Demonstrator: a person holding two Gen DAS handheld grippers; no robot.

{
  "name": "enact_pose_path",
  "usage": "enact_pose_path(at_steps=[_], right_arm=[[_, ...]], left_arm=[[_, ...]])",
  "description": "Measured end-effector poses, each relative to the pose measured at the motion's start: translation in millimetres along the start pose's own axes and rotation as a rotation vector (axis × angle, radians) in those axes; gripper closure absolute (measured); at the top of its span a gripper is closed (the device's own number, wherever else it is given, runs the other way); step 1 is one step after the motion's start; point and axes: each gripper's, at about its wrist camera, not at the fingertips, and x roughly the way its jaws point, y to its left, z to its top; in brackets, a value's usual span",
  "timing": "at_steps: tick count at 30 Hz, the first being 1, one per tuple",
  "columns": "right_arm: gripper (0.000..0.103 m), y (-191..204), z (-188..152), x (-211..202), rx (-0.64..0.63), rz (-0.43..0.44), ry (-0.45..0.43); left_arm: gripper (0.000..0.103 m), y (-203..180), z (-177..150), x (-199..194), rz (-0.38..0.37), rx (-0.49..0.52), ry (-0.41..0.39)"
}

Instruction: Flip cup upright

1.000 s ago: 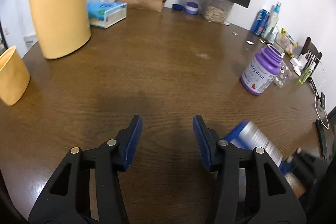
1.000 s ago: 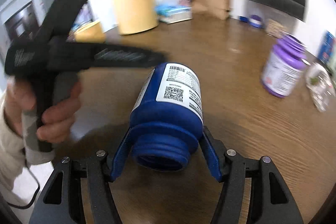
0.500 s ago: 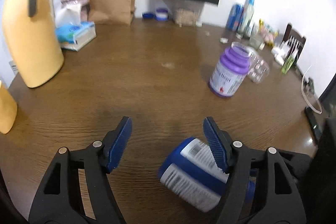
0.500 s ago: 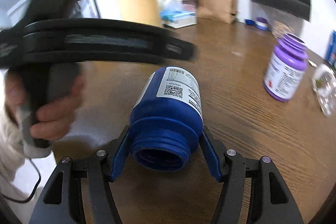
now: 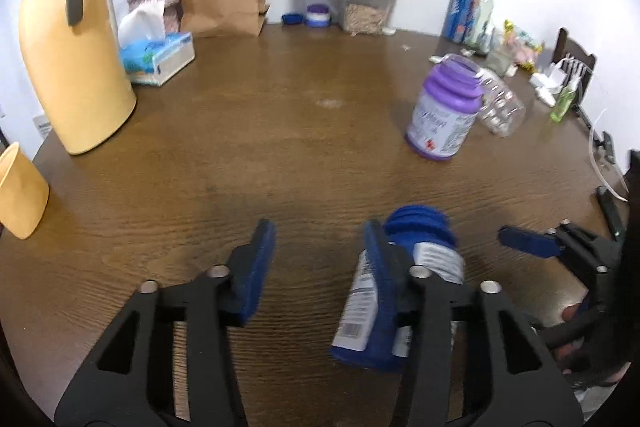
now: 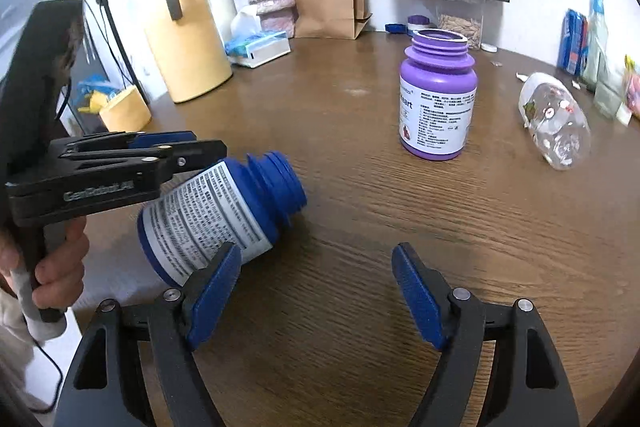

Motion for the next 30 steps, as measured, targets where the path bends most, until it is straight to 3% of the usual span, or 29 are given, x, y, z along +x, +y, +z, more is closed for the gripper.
enact_pose_path(at_steps=[1,3,4,6,8,9,10,17,22,26,30], right_arm=[[0.02,0.5,0.3,-1.3,0.001,-0.003,-0.005],[0.02,-3.1,0.1,-5.1,0.017,-0.01,-0.018],[0.02,-7.1,-1.1,-6.9,0.032,-0.009,-0.023],[0.02,-18.9,-7.0,-11.1,0.072,-0.004,-0.022],[0.02,-26.1,-11.4,-10.2,0.085,-0.045,-0.001],[0.02,-28.5,-14.3,-12.9,0.094,-0.05,-0.002],[0.02,-32.2,-17.0,-16.3,0.109,-0.046,-0.005],[0.02,-40.0,-15.4,-31.3,0.123,-0.063,-0.031],[0.02,-35.3,17.5,-39.9,0.091,-0.026,-0.086],[0.02,-24.1,70.0,-42.8,0.108,0.147,-0.133],[0.02,-1.4,131.7,-19.3,0.079,0.349,-0.111]], left_arm=[[0.033,-0.8,1.1,-5.3,-0.028,0.004,-0.01],[0.018,-8.2,0.3,-11.5,-0.13,0.047,-0.006],[0.016,-13.0,-1.0,-10.0,-0.159,0.08,0.012],[0.016,-21.7,-4.2,3.3,-0.159,0.128,0.088],[0.018,-19.7,-5.4,20.8,-0.17,0.083,0.183],[0.03,-16.9,-5.7,26.1,-0.202,0.056,0.209],[0.043,-15.5,-5.7,28.8,-0.228,0.042,0.219],[0.043,-12.5,-4.9,20.4,-0.231,0.023,0.179],[0.043,-9.1,8.4,-7.1,-0.159,0.062,-0.008],[0.043,-12.9,27.1,-28.1,0.02,0.169,-0.243],[0.043,-9.0,45.2,-24.7,0.064,0.234,-0.322]])
